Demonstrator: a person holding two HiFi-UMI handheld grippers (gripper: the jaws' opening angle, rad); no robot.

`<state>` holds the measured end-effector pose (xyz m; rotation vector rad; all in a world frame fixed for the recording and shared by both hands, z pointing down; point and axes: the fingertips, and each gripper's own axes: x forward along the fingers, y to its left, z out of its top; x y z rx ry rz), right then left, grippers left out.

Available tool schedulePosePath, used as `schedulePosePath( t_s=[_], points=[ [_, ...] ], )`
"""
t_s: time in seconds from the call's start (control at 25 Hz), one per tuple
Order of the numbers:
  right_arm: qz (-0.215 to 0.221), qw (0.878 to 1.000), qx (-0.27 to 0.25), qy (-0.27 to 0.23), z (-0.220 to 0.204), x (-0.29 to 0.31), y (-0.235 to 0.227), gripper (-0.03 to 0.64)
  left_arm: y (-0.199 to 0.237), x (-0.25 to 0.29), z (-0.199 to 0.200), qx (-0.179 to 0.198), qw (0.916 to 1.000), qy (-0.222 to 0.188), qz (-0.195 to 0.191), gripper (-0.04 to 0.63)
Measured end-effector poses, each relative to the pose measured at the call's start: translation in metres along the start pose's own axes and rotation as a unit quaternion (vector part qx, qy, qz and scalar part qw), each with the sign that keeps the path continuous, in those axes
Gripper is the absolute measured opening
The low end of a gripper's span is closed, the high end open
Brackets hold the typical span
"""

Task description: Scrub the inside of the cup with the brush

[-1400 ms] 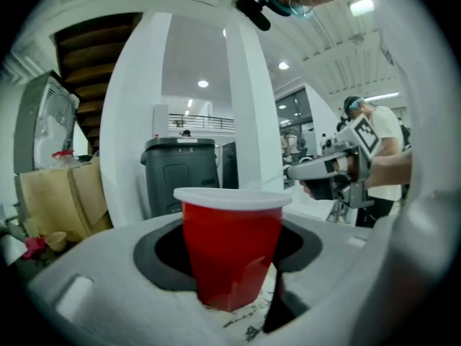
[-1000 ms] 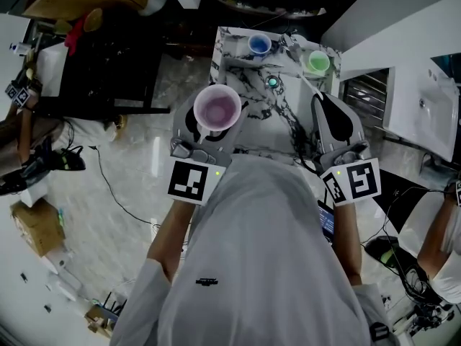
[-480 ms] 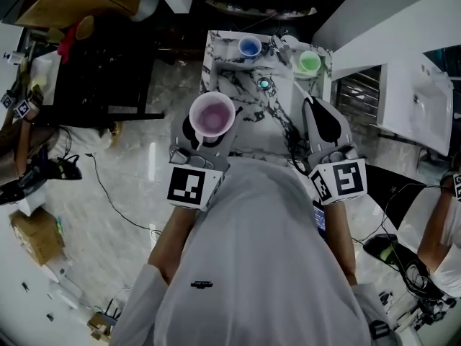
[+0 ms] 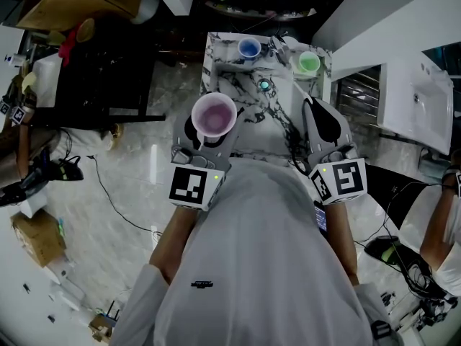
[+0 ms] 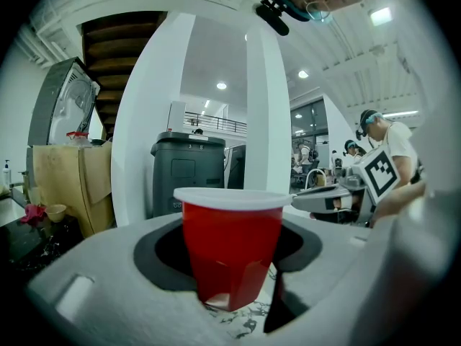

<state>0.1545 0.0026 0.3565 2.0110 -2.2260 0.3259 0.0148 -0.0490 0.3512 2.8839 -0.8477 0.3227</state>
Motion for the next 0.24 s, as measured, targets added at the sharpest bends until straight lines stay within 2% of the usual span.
schedulePosePath(
  t_s=[0.24],
  points=[
    [-0.001,1.0,-0.004,0.001,0.002,-0.0015,-0.0025,0.023,-0.0013,0.0004,0.0029,-0.004,1.0,-0.007,-0.002,0.272]
  ],
)
